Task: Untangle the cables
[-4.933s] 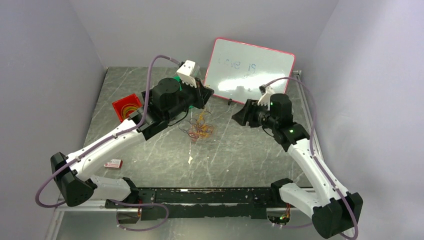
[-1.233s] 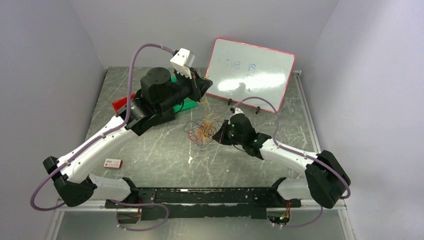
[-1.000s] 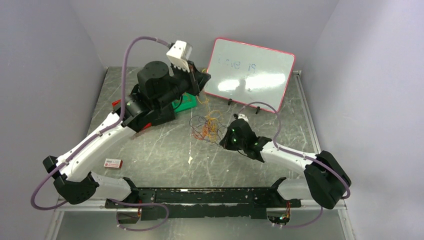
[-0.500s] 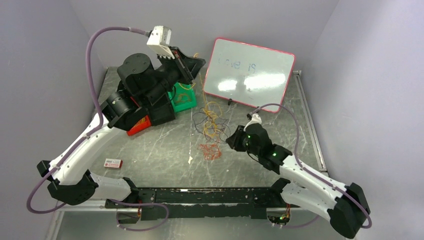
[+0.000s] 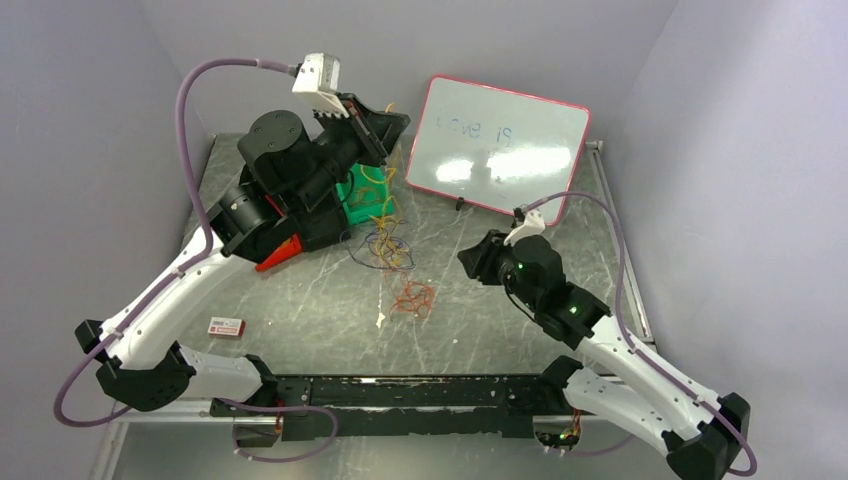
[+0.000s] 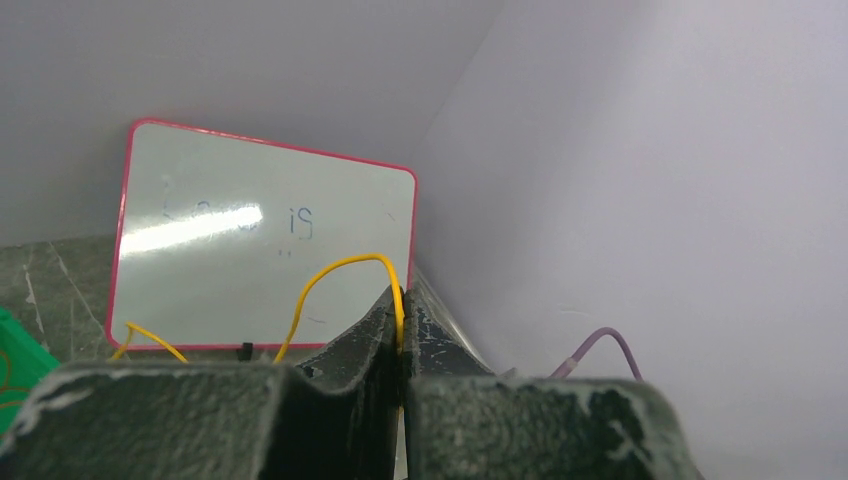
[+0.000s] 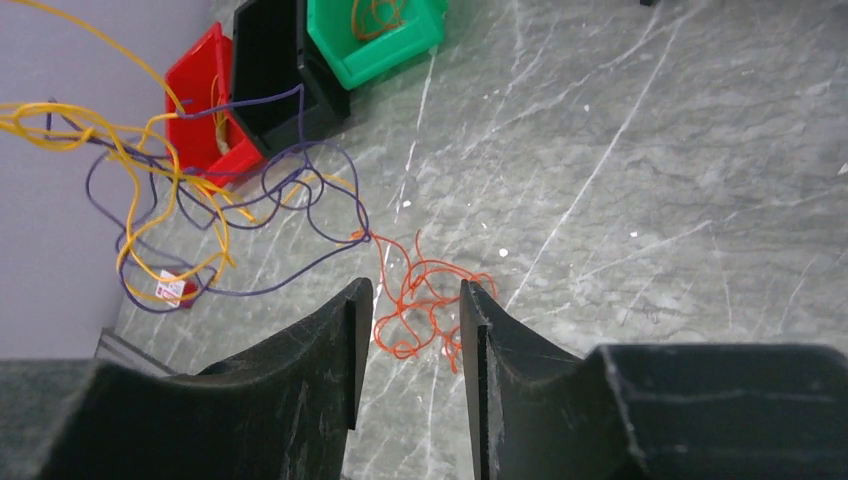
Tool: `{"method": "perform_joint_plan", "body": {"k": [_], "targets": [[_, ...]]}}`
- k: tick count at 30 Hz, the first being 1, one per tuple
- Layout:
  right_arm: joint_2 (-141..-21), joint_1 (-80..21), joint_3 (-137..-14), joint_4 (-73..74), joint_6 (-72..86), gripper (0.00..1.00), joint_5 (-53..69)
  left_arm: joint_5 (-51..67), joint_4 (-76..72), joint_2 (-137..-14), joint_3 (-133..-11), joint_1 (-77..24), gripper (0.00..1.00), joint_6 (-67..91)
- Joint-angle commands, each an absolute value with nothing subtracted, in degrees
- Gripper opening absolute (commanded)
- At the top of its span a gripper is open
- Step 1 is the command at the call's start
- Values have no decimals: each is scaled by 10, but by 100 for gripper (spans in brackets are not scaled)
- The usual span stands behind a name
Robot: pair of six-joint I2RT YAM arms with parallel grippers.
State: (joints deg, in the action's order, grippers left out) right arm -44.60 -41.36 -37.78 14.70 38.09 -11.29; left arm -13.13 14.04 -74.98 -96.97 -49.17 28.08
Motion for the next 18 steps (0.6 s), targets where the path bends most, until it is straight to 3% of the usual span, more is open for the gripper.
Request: {"method": "perform_joint_plan", "body": {"k": [1, 13, 18], "targets": [[-440, -416, -411, 142, 360, 42, -133, -148, 101, -741, -963, -488, 7, 284], [-481, -415, -404, 4, 272, 47, -50, -154, 28, -708, -901, -488, 7, 281], [-503, -415, -400, -97, 191, 56, -5, -155, 46, -728, -929, -488, 7, 280]]}}
